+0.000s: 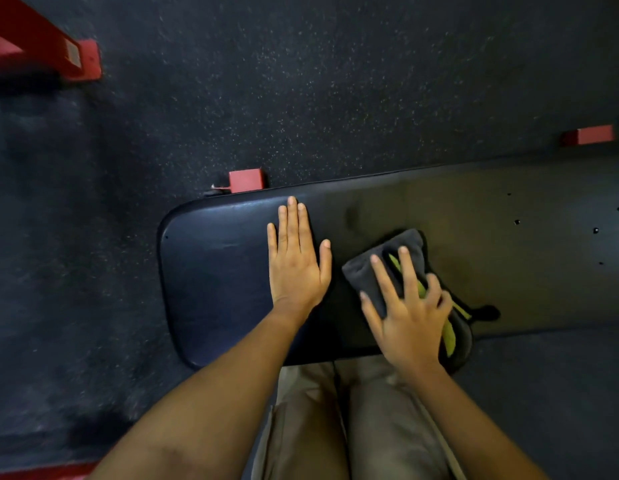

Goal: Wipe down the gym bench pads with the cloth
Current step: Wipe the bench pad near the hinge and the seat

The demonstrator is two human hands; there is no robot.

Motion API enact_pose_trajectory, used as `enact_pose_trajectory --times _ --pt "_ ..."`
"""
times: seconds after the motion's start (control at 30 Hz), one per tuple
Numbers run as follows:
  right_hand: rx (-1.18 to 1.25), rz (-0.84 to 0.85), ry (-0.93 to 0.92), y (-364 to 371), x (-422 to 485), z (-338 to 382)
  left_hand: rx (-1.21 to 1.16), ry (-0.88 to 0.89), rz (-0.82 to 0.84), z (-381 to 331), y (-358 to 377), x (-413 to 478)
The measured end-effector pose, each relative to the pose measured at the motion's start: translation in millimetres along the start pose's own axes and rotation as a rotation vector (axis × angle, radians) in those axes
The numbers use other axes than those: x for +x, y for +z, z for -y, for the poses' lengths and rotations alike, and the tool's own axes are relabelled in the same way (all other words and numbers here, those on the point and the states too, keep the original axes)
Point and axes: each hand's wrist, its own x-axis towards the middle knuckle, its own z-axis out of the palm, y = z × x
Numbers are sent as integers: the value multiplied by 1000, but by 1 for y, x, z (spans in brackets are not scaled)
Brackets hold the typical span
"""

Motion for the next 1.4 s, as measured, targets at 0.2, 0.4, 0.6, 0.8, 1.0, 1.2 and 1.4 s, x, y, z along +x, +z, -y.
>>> enact_pose_trajectory --times 0.2,0.4,0.6,0.8,1.0,1.2,1.4 --pt "2 -18 -7 -8 114 -31 -57 38 5 -8 -4 -3" --pt "-4 -30 -32 -5 25 -71 -115 197 77 -56 8 -18" --pt "-21 -62 16 -16 16 -194 -100 213 105 -128 31 -29" --pt "-39 6 78 -22 67 -189 -137 93 48 -185 48 -33" --pt "-37 29 -260 -32 24 -295 -131 72 37 -223 60 -33" --pt "-3 55 172 -34 96 -250 -1 39 45 -239 75 -30" --pt "-36 46 -467 -32 29 -334 33 44 4 -240 78 -29"
